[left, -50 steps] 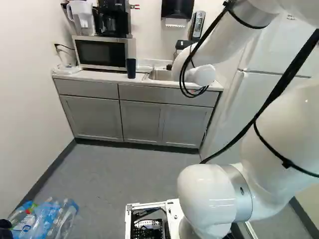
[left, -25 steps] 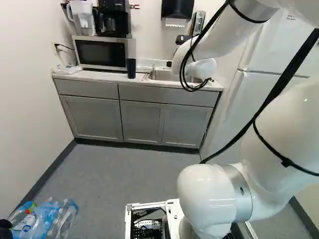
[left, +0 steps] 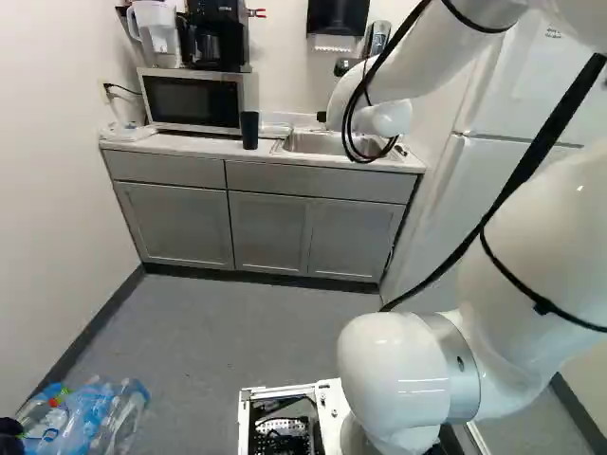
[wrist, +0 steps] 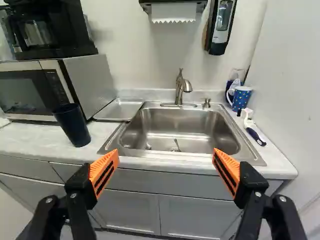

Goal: Rinse the cup and place it in the tray

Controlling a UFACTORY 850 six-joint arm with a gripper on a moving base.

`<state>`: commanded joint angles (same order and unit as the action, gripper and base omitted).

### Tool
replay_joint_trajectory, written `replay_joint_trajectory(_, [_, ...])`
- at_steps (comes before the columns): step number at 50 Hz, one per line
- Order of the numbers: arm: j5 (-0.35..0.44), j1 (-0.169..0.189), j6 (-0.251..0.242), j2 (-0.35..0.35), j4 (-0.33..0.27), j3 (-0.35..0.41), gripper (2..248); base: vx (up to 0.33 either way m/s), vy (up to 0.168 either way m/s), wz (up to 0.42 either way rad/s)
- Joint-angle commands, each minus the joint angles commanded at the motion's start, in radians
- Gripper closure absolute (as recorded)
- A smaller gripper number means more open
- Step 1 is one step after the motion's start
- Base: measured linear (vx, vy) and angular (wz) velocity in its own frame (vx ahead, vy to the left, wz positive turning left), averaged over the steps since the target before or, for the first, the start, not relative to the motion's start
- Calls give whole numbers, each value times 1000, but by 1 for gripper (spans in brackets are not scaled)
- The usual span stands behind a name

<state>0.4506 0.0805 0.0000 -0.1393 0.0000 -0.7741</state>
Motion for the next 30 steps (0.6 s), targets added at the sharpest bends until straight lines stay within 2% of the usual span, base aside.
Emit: replay_joint_trajectory(30, [-105,-1,0,-3,0,-61,3,0,0,0])
